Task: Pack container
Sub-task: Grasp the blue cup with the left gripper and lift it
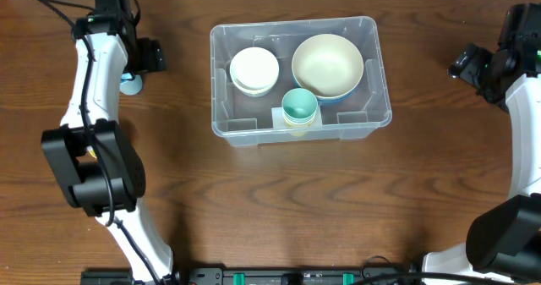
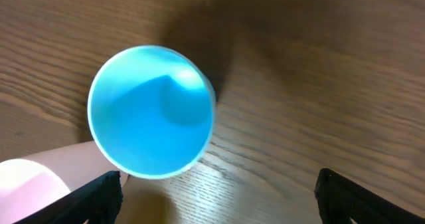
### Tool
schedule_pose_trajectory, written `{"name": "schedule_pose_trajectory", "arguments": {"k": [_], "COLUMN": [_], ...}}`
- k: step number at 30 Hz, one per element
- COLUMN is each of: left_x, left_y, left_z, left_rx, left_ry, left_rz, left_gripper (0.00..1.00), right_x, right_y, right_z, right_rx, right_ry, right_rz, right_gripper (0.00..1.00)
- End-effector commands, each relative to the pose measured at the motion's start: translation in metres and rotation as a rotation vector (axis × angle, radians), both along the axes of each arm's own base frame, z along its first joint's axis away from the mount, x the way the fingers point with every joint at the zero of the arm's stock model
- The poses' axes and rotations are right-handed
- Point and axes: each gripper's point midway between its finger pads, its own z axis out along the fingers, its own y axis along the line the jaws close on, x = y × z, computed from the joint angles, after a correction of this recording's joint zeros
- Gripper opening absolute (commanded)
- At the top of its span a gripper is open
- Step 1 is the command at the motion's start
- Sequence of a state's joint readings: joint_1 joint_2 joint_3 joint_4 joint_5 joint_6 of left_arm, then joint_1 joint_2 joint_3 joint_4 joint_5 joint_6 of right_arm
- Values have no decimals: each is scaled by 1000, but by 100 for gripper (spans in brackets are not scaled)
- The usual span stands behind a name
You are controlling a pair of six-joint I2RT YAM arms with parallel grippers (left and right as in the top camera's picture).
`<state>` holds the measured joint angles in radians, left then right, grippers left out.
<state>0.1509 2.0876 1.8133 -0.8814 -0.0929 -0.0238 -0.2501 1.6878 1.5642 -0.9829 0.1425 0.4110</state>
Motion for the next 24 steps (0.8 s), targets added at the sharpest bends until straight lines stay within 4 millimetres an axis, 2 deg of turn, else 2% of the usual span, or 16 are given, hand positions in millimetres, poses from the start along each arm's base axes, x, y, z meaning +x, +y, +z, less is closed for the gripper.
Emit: {"name": "schedule_pose_trajectory", "arguments": {"k": [1,4,7,10,14,16,21,24], "left_x": [-3,-4,-6,-7,-7,-7,-14,-19], "left_y": [3,3,2,2,2,2,0,-4], "left_z": [-23,-41,-56,-66,-68,-68,-67,-58], "left_rx": [-2,-4,-10,-15,-15,-15,-22,-27], "left_ry": [54,95,126,148,150,151,177,183], "left_rz": [-22,-49,-49,-48,-48,-48,-41,-30], "left_gripper": [91,89,77,43,21,6,6,6], "right_x": [-1,-1,-1,-1,-1,-1,-1,-1], "right_y": [-3,-3,-3,-3,-3,-3,-3,-3], "right_z": [1,1,1,1,1,1,1,1], "right_rx": [2,2,2,2,2,2,2,2], "right_ry": [-4,-4,-5,-5,-4,-4,-4,-4], "right_rz": [-20,-20,-20,-20,-20,-20,-20,-19], "right_gripper": [99,99,99,99,99,99,99,99]}}
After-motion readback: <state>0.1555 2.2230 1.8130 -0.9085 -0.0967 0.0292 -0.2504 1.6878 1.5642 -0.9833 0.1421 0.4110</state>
